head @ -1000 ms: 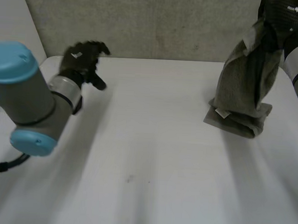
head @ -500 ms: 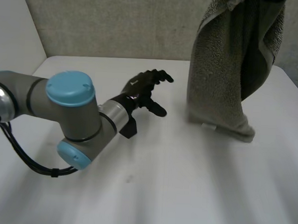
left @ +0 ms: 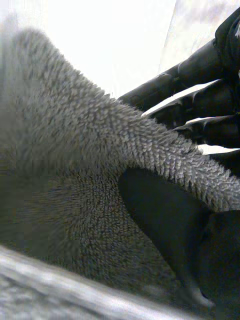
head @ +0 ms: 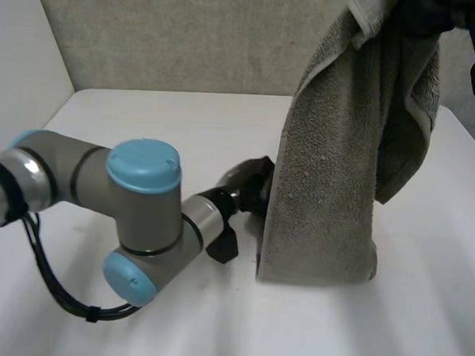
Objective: Fold the towel.
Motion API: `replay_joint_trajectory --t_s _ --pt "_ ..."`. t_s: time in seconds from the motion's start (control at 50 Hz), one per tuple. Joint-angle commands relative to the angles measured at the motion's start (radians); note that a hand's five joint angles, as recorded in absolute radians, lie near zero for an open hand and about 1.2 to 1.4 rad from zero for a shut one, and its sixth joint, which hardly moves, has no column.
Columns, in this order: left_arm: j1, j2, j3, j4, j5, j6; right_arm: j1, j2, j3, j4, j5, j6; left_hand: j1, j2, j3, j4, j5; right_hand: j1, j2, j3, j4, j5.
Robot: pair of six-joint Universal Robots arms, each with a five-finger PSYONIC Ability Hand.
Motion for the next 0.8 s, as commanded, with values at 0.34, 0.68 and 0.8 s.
replay_joint_trajectory --t_s 0.34,0.68,0.8 --pt "0.242 0.298 -0.078 -0.001 -0.095 0.268 -0.034 0.169 0.086 -0.005 0.057 -0.051 0.251 0.217 0.22 0.219 0.229 0.469 0.26 0.21 0.202 0.252" --pt "0.245 0.353 -0.171 -0.106 -0.208 0.689 -0.123 0.367 0.163 0.085 0.034 -0.068 0.251 0.217 0.22 0.219 0.229 0.469 0.26 0.21 0.202 0.252" --pt "0.236 0.347 -0.179 -0.149 -0.207 0.786 -0.116 0.409 0.109 0.152 -0.001 -0.077 0.251 0.217 0.22 0.219 0.229 0.469 0.26 0.21 0.202 0.252"
